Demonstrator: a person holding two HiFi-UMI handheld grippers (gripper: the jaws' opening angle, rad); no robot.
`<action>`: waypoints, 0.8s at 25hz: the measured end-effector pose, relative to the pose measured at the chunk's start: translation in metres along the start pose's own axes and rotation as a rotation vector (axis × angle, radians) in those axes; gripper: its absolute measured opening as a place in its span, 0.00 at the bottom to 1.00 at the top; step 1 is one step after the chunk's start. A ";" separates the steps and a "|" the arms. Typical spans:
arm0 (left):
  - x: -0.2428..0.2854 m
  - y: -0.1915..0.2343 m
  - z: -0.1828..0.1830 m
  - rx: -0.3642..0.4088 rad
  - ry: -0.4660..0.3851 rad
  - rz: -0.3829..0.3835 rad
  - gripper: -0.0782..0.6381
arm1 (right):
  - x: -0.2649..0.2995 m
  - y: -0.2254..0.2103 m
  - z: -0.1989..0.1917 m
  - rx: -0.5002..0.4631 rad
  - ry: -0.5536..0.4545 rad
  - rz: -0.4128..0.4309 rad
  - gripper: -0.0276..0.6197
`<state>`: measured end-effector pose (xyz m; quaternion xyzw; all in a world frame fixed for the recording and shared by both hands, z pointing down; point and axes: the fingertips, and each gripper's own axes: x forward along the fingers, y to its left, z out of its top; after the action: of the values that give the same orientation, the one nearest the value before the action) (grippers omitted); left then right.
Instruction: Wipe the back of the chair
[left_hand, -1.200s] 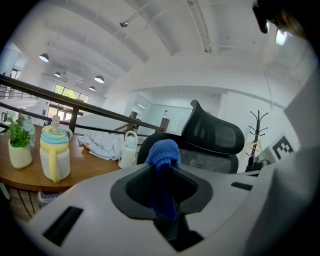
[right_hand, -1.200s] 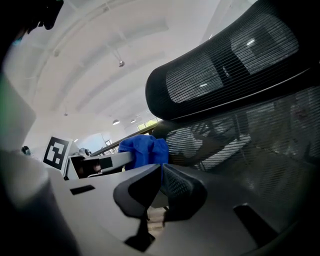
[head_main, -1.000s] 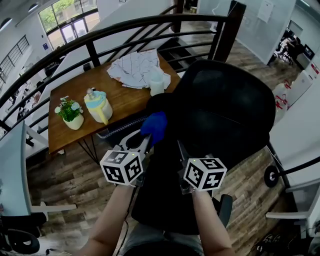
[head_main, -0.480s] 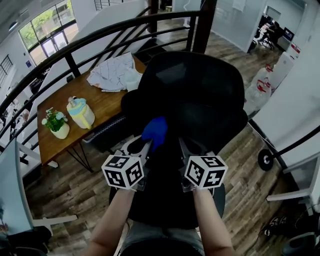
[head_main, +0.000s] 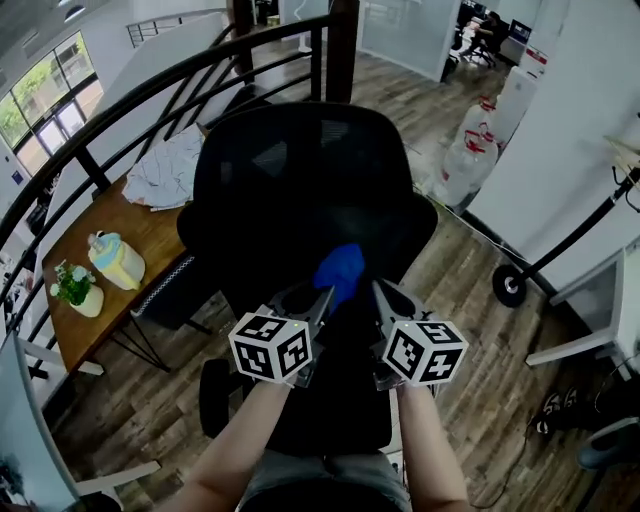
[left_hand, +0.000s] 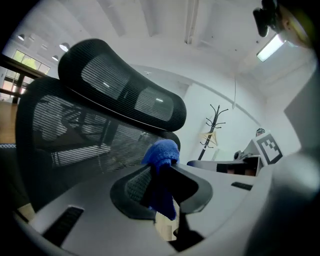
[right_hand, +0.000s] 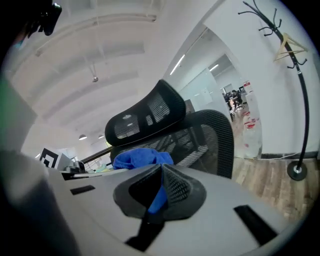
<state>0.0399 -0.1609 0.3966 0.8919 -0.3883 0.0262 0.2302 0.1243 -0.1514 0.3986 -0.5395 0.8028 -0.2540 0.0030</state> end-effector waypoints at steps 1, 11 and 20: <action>0.009 -0.008 -0.003 -0.001 0.010 -0.018 0.22 | -0.005 -0.010 0.001 0.007 -0.004 -0.018 0.09; 0.093 -0.072 -0.021 0.065 0.094 -0.157 0.22 | -0.037 -0.090 -0.005 0.081 -0.020 -0.158 0.09; 0.133 -0.076 -0.047 0.061 0.166 -0.186 0.22 | -0.036 -0.125 -0.010 0.111 -0.006 -0.199 0.09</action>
<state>0.1926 -0.1863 0.4394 0.9255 -0.2823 0.0904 0.2359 0.2450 -0.1523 0.4489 -0.6164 0.7298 -0.2956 0.0099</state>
